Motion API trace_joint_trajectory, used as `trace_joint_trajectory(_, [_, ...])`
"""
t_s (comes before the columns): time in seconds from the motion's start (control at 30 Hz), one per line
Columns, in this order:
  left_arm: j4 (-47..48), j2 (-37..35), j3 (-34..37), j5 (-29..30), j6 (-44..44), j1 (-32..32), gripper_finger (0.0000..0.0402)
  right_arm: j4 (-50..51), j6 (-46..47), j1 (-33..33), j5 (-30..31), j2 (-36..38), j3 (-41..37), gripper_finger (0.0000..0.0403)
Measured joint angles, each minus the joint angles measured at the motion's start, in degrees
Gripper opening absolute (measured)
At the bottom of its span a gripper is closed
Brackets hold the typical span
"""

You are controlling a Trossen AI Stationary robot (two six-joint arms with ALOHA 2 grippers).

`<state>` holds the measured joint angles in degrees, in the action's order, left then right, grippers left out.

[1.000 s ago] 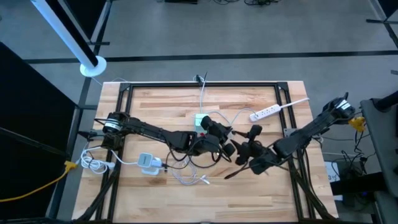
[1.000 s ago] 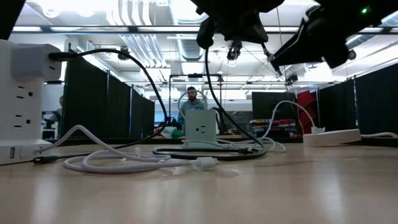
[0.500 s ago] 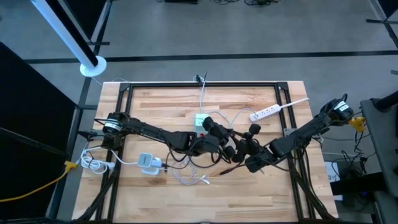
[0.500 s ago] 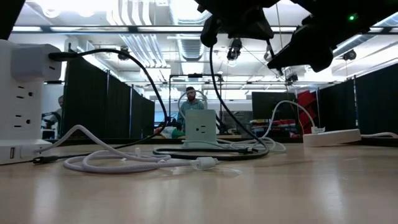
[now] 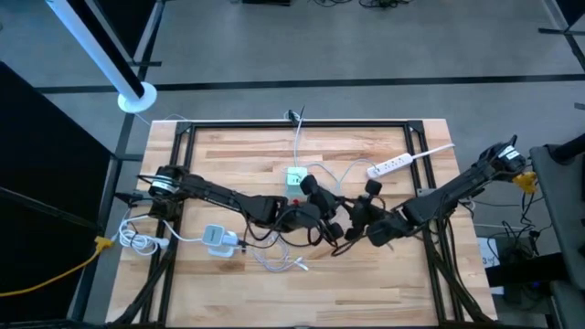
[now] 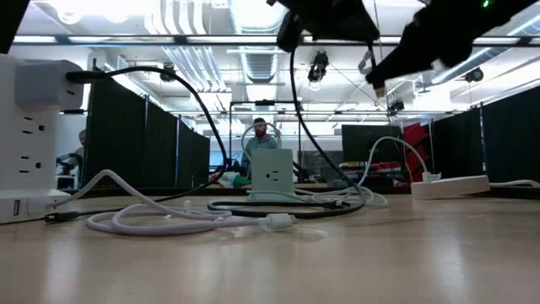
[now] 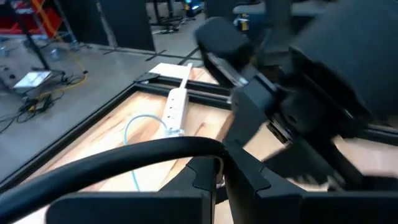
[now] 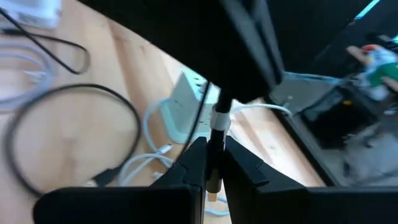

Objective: Insert USB
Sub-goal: Insert the black charger cable into the top right white outlet extension

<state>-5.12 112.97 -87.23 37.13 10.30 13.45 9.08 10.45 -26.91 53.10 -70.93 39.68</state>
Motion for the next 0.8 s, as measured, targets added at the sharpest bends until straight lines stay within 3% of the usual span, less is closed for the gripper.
trace_joint_trajectory(0.37, [11.45, -1.45, 0.01, -4.72, -5.2, 5.58, 0.0092, 1.25, -0.85, -4.34, -0.69, 16.36, -2.21, 0.0019])
trace_joint_trajectory(0.5, [16.39, -1.46, 0.14, -8.5, -4.33, 7.49, 0.0114, 2.96, 3.16, -4.31, 6.06, 21.76, -6.29, 0.0019])
trace_joint_trajectory(0.67, [17.2, -1.46, 0.39, -9.45, -3.4, 10.59, 0.0126, 13.11, 16.96, -3.68, 22.35, 26.85, -11.32, 0.0019])
trace_joint_trajectory(0.8, [17.15, -1.46, 0.39, -9.47, -3.4, 12.21, 0.0124, 25.87, 34.07, 0.91, 22.32, 28.05, -13.25, 0.0019])
